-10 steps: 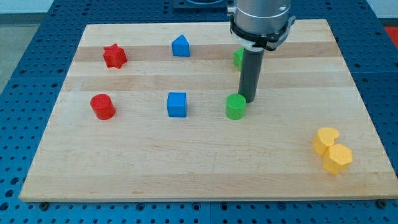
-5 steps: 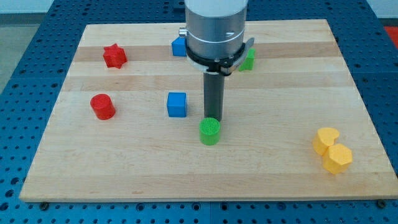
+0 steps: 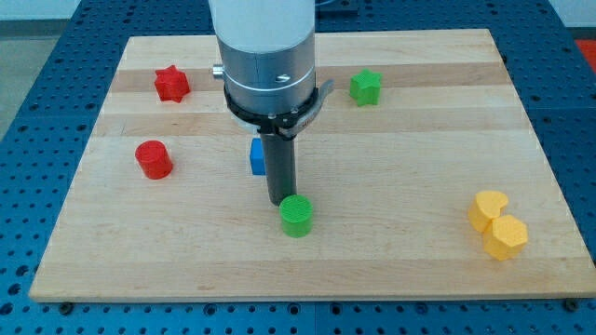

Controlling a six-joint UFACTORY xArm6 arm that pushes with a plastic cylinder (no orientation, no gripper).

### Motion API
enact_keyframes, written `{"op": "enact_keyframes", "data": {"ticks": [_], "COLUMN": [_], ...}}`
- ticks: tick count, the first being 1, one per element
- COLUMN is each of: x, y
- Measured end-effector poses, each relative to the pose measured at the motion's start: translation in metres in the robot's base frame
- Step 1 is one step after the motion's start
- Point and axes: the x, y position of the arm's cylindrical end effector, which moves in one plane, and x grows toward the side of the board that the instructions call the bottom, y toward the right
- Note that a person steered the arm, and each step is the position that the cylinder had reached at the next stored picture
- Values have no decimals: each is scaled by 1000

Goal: Place the green circle at the bottom center of the board

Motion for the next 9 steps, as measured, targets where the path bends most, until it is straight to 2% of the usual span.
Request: {"op": "enact_keyframes", "data": {"ticks": [5,7,8,9], "x": [36,35,20,24], "y": [0,1,31,78]}}
